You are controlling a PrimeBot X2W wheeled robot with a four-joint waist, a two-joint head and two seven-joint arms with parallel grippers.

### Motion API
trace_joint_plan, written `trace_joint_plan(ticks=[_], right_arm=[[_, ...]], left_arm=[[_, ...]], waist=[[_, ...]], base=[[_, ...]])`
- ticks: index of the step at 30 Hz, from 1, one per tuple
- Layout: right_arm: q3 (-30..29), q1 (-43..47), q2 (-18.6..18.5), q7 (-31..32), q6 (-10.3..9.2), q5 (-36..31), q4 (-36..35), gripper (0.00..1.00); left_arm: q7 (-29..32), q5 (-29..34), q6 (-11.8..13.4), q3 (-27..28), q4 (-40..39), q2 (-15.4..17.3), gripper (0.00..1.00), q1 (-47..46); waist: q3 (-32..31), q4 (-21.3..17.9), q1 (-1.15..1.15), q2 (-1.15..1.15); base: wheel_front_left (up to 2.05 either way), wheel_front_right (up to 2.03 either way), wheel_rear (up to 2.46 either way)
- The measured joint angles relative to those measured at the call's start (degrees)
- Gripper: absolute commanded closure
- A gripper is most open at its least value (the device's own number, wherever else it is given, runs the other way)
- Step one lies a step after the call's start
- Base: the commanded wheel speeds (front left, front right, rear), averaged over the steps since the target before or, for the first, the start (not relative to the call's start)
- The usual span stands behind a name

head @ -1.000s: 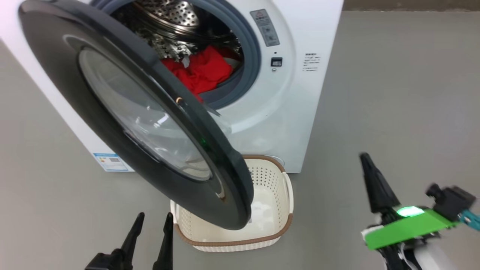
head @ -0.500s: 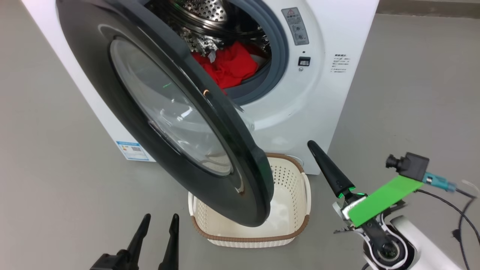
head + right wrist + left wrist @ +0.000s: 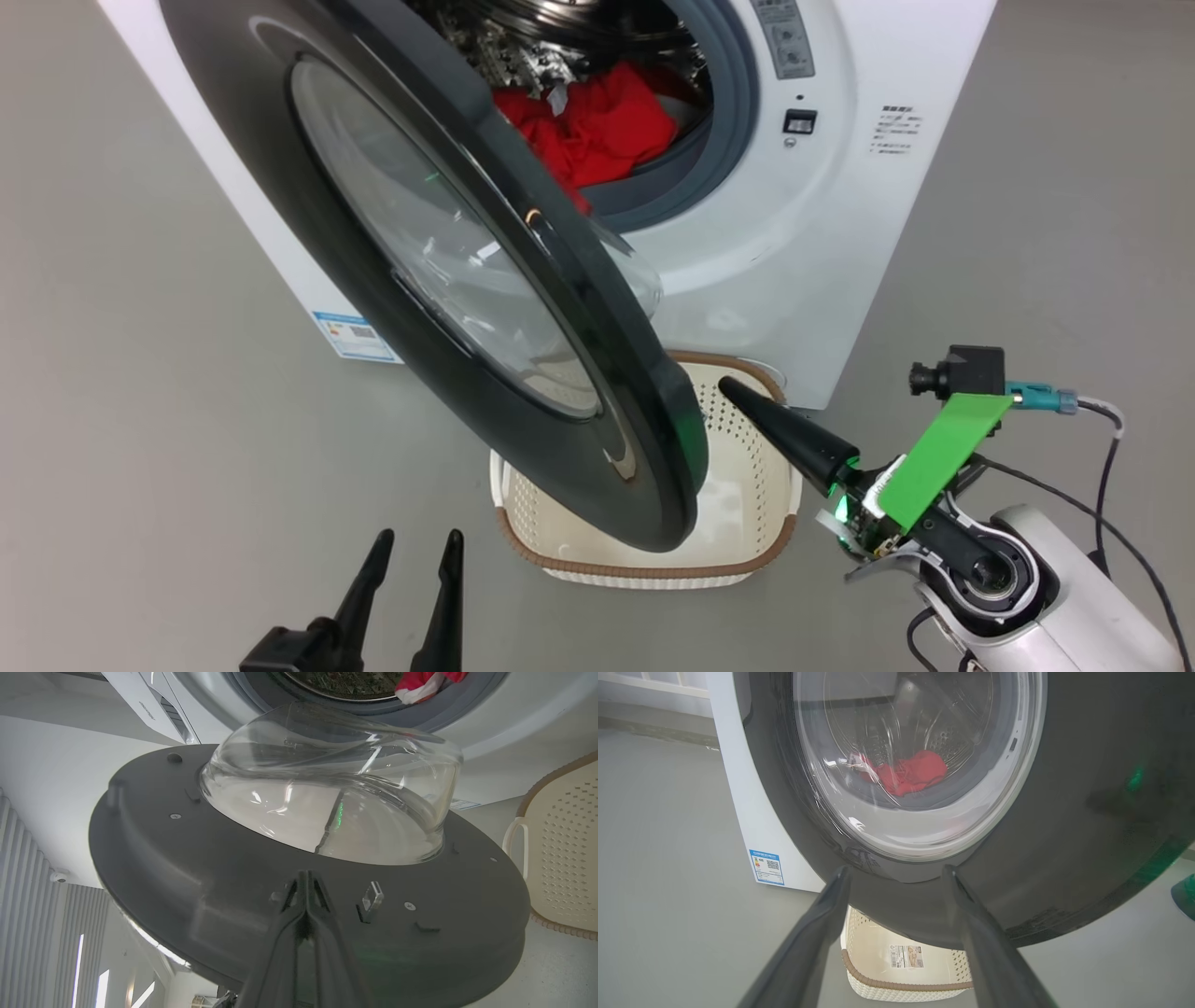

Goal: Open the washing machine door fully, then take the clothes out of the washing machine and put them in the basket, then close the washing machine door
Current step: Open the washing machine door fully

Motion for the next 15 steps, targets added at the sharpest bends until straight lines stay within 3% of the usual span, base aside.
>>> trace_joint_plan(ticks=[6,15], right_arm=[[-1.9,0.0,1.9,6.2,0.0,-0.2,1.6,1.0],[-4.2,0.6,4.7,9.3,-0.08,-3.4,2.9,1.0]], left_arm=[[0.0,-0.9,0.6,-0.7,0.0,0.0,0.0,-0.9],[0.0,-1.0,1.0,-0.7,0.0,0.0,0.0,-0.8]], waist=[[0.6,1.4,0.0,0.0],[-0.5,4.2,0.0,0.0]], base=[[0.0,0.0,0.0],[0.0,0.0,0.0]])
